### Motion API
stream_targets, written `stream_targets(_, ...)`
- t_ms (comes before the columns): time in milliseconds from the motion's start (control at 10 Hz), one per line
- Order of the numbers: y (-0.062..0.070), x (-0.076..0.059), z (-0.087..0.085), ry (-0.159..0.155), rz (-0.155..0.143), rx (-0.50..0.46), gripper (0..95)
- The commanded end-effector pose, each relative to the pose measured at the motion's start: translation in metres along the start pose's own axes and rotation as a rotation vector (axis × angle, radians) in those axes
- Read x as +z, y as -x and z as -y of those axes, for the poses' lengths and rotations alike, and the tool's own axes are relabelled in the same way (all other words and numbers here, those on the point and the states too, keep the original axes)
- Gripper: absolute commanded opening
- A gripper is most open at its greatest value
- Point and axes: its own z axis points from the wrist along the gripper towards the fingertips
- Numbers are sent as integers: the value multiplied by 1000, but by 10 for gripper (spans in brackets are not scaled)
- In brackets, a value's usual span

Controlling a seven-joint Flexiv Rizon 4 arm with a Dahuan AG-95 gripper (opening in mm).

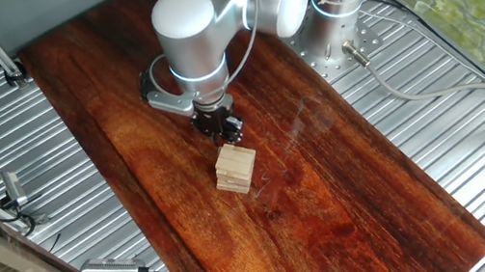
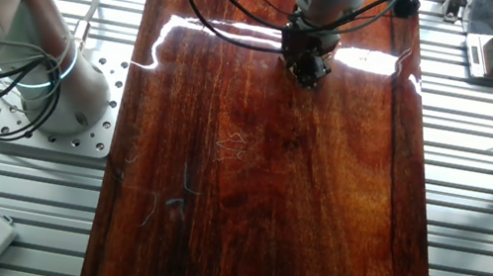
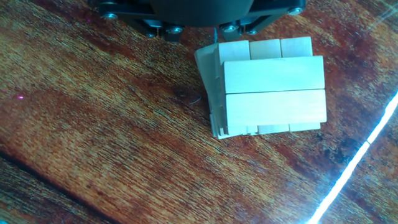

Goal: Play Jenga

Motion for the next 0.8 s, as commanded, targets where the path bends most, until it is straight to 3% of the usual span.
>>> stream_targets(100, 0, 0, 1, -1, 1, 2, 380)
stream_targets(800, 0, -1, 3, -1, 6, -7, 380)
